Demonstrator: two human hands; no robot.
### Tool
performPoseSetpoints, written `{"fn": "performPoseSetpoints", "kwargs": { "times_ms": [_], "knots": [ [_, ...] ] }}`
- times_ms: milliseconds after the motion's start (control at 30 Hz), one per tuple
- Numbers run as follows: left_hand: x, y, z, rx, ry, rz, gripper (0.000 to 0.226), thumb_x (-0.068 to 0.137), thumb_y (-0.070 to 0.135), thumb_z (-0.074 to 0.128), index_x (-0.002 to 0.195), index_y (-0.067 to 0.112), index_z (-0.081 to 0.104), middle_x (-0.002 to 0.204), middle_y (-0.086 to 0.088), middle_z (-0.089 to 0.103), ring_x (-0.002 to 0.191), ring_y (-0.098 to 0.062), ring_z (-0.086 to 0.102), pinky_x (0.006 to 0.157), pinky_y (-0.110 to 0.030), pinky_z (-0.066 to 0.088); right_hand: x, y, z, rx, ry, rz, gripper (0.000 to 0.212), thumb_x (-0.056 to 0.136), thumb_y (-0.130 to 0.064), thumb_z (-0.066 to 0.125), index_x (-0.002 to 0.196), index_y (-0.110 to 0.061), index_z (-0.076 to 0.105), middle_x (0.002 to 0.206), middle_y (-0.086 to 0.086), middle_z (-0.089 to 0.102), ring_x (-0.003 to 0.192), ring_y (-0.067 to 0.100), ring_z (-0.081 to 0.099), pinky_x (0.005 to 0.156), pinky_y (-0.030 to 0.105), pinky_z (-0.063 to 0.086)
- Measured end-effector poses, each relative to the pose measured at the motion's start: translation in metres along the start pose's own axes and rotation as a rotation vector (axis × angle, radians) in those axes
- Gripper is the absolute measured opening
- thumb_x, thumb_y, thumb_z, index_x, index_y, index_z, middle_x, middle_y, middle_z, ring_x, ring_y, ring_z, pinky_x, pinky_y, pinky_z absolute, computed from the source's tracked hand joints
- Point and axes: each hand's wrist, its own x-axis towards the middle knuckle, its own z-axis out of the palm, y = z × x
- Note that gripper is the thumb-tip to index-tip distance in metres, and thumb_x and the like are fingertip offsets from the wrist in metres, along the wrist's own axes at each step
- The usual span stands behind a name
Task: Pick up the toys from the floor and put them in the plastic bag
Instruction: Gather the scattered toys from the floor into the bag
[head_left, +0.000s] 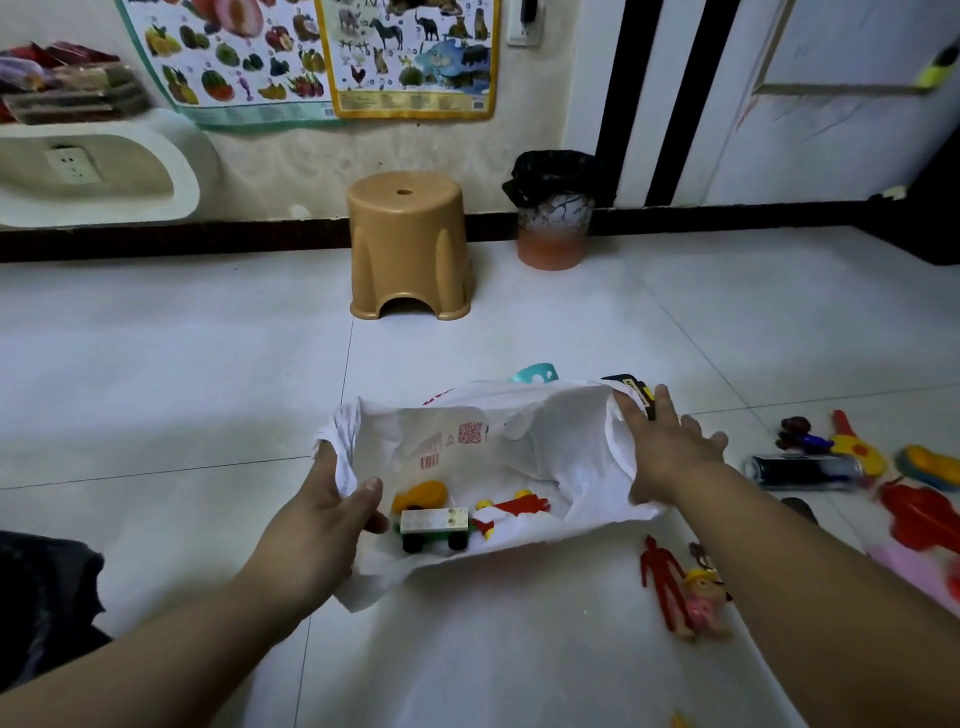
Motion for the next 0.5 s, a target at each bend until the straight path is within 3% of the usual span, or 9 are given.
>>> {"fn": "performPoseSetpoints", "kwargs": {
  "times_ms": [167,333,433,500],
  "knots": [
    [0.001,0.004,0.010,-0.021,-0.037,-0.021,0.028,0.096,0.035,0.046,0.121,0.028,0.035,0.083,0.004,0.072,0.062,-0.020,0.052,0.065,-0.036,0.044,0.000,0.009,0.002,0.086,0.030,-0.112,0.124,0.067,-0.032,0.080,0.145,-0.043,-0.016,0.160,0.004,-0.014,0.137,0.036,0.030,0.108,0.059,0.022],
    [-0.003,0.013,0.036,-0.022,-0.111,-0.007,0.008,0.098,0.032,0.043,0.094,0.027,0.039,0.092,-0.006,0.068,0.054,-0.018,0.046,0.052,-0.031,0.045,-0.009,0.029,0.004,0.423,0.066,-0.322,0.107,0.071,-0.037,0.077,0.143,-0.056,0.000,0.160,-0.010,-0.009,0.144,0.023,0.021,0.106,0.042,0.038],
    [-0.009,0.017,0.047,0.039,-0.136,0.043,0.016,0.099,0.030,0.041,0.084,0.027,0.035,0.095,-0.007,0.064,0.052,-0.012,0.047,0.046,-0.019,0.040,-0.028,0.053,0.009,0.636,0.134,-0.338,0.091,0.078,-0.037,0.074,0.143,-0.055,0.012,0.160,-0.012,0.006,0.142,0.014,0.024,0.107,0.031,0.033],
    [-0.013,0.020,0.051,0.059,-0.137,0.069,0.016,0.098,0.030,0.041,0.083,0.027,0.036,0.092,-0.008,0.064,0.048,-0.010,0.051,0.046,-0.020,0.040,-0.038,0.069,0.024,0.763,0.252,-0.272,0.076,0.085,-0.038,0.066,0.145,-0.047,0.020,0.154,-0.006,0.026,0.131,0.015,0.040,0.101,0.031,0.039]
  ]
}}
